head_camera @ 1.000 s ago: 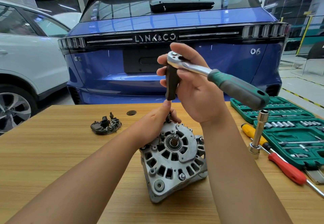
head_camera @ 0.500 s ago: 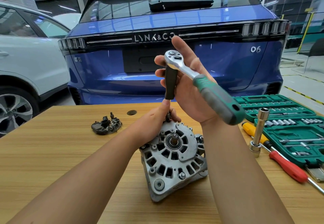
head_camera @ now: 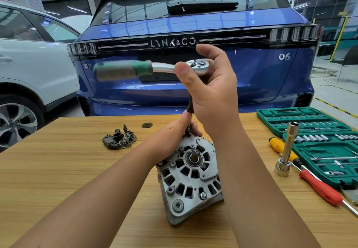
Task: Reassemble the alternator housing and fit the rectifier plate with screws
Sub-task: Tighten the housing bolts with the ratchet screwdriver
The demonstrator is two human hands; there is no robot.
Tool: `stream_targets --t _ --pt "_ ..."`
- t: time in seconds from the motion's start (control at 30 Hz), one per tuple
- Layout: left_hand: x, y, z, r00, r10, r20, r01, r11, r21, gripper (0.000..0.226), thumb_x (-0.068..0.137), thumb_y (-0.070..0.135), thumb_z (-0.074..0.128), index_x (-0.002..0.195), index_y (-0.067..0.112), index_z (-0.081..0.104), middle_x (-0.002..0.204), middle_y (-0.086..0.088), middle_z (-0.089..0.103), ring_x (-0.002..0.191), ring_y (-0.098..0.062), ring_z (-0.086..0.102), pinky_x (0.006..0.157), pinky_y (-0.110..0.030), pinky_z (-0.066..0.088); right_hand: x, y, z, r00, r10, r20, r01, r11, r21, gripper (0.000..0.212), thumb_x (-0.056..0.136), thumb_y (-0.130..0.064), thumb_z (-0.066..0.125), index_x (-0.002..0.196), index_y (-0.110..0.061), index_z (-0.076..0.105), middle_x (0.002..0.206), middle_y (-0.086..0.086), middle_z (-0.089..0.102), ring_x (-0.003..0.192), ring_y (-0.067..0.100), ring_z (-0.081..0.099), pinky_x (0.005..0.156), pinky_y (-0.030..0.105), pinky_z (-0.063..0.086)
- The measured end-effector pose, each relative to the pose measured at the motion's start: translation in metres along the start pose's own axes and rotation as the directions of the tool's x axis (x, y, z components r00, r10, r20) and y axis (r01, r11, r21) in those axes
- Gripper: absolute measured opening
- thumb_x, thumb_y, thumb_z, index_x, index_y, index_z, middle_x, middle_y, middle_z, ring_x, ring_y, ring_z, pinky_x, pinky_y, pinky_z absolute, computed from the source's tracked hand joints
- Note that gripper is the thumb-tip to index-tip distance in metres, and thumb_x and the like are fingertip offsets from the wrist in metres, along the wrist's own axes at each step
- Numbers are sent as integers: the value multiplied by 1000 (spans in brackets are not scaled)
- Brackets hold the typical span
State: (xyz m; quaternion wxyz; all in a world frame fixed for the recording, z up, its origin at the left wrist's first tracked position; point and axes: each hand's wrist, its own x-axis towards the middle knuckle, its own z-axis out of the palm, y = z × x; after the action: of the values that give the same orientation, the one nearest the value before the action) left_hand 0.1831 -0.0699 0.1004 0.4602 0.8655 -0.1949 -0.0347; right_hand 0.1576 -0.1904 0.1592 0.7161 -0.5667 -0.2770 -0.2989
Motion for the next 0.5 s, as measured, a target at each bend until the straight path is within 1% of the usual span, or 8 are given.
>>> stream_targets --t 0.07,0.17,0.23,0.27,0.33,0.37,0.43,0.5 --pt "1 1 0 1000 -12 -2 12 1000 25 60 104 66 12 64 73 57 67 57 48 66 38 41 58 8 31 0 -1 5 995 -50 -88 42 995 -89 37 88 -21 78 117 -18 55 84 -9 58 72 -4 55 70 13 47" --pt "6 -6 -2 1000 2 -4 -2 998 63 47 107 59 16 92 52 61 87 44 58 80 36 44 76 -4 33 0 -4 7 976 -107 -191 74 982 -175 20 89 -18 77 102 -22 63 68 -23 61 64 -4 56 62 11 43" --pt "7 -9 -2 999 38 22 -40 995 95 46 108 56 20 110 37 62 103 33 58 92 32 47 85 -7 36 -1 -7 7 966 -113 -233 66 978 -200 15 89 -16 75 95 -26 67 64 -21 63 60 0 57 59 14 45" --pt "8 -10 -2 998 48 36 -51 993 106 50 107 57 22 115 30 64 110 27 62 101 25 51 92 -12 39 -1 -8 8 964 -98 -245 49 979 -198 15 89 -14 74 94 -27 68 63 -18 63 59 2 57 58 17 46" --pt "10 -12 -2 997 62 49 -67 992 108 58 106 59 23 123 23 66 126 12 66 117 1 57 103 -24 41 -2 -13 8 967 -16 -255 -16 993 -120 16 89 -11 73 93 -27 71 63 -10 66 58 8 60 57 23 50" --pt "10 -12 -2 996 72 50 -77 992 101 62 105 60 23 126 21 66 130 8 65 119 -2 57 103 -22 40 -2 -15 8 967 44 -251 -58 997 -48 16 89 -10 72 93 -25 72 64 -7 67 58 8 61 57 23 50" --pt "9 -9 -1 996 78 47 -81 993 87 70 100 64 21 129 20 66 131 12 65 113 8 55 95 -14 36 0 -20 8 964 147 -222 -132 988 80 15 90 -8 72 94 -22 73 68 -3 69 59 6 62 56 19 49" --pt "8 -8 -1 997 65 46 -69 994 88 69 100 65 21 131 22 65 128 19 64 113 14 52 97 -17 37 1 -23 5 956 215 -198 -186 970 154 10 91 -10 70 95 -19 74 69 0 69 58 5 59 54 18 46"
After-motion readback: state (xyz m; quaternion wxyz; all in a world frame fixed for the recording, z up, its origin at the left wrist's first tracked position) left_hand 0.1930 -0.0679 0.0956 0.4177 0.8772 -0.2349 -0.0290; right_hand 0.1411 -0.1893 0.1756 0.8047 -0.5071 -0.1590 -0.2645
